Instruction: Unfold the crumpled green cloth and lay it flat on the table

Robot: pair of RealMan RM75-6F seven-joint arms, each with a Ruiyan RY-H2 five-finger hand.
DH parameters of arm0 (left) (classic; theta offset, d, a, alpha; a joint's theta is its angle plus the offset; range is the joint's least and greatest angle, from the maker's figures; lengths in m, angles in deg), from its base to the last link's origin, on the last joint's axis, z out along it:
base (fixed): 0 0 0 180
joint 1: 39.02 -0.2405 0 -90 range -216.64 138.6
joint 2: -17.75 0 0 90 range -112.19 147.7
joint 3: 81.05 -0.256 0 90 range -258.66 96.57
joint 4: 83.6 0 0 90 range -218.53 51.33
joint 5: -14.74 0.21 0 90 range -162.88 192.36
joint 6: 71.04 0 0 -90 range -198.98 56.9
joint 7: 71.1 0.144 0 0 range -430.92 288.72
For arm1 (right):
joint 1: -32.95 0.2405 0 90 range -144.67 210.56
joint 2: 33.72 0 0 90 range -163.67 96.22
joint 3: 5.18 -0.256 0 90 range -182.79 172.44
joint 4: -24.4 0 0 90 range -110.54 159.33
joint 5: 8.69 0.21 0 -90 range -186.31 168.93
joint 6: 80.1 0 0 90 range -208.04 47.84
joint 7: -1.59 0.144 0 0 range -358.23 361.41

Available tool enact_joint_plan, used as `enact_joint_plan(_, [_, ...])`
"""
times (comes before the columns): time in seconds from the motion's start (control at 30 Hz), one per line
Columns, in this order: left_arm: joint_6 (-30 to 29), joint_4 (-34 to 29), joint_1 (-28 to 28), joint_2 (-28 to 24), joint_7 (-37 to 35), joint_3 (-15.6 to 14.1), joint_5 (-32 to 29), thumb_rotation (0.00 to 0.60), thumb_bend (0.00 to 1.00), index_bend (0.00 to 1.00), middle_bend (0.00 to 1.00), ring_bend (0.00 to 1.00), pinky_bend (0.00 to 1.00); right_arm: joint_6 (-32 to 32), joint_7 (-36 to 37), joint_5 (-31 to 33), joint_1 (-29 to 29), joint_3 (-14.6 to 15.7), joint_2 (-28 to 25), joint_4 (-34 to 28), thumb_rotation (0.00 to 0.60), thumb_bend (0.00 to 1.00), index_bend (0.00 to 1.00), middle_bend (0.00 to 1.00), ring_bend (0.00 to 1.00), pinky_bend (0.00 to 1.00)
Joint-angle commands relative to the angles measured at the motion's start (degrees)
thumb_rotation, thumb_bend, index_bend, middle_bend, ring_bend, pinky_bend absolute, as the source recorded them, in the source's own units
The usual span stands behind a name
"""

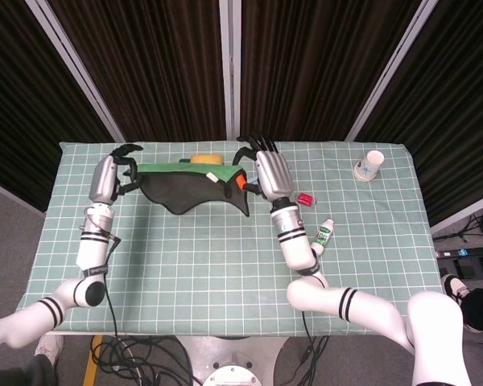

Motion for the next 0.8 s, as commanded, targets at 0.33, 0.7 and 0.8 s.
enact_joint_plan(0.33, [-2.1, -6.7, -3.9, -1.4, 4.7, -10.9, 6.4, 0.6, 0.52, 0.84, 0.41, 0.27, 0.24, -7.8, 17.6, -14.7, -2.6, 13.0, -2.0, 7.7, 0.6, 0.44, 0.68, 0.24, 0.07, 0.08])
enact_joint_plan(0.7, [-4.9, -16.7, -9.5, -5.7, 9.4, -21.4, 13.9, 0.6, 0.51, 0.84, 0.41, 0.27, 0.24, -9.7, 24.7, -21.6, -5.3, 20.0, -5.7, 3.0, 0.6, 0.44, 0.68, 0.24, 0.07, 0.08])
enact_joint_plan(0.8, [-5.6, -17.5, -10.7, -6.0, 9.2, -23.4, 15.5, 0.6, 0.5, 0.84, 0.41, 0.27, 0.24, -10.2, 24.7, -23.4, -5.6, 22.0, -6.6, 1.3, 0.6, 0.44, 0.68, 0.24, 0.07, 0.08])
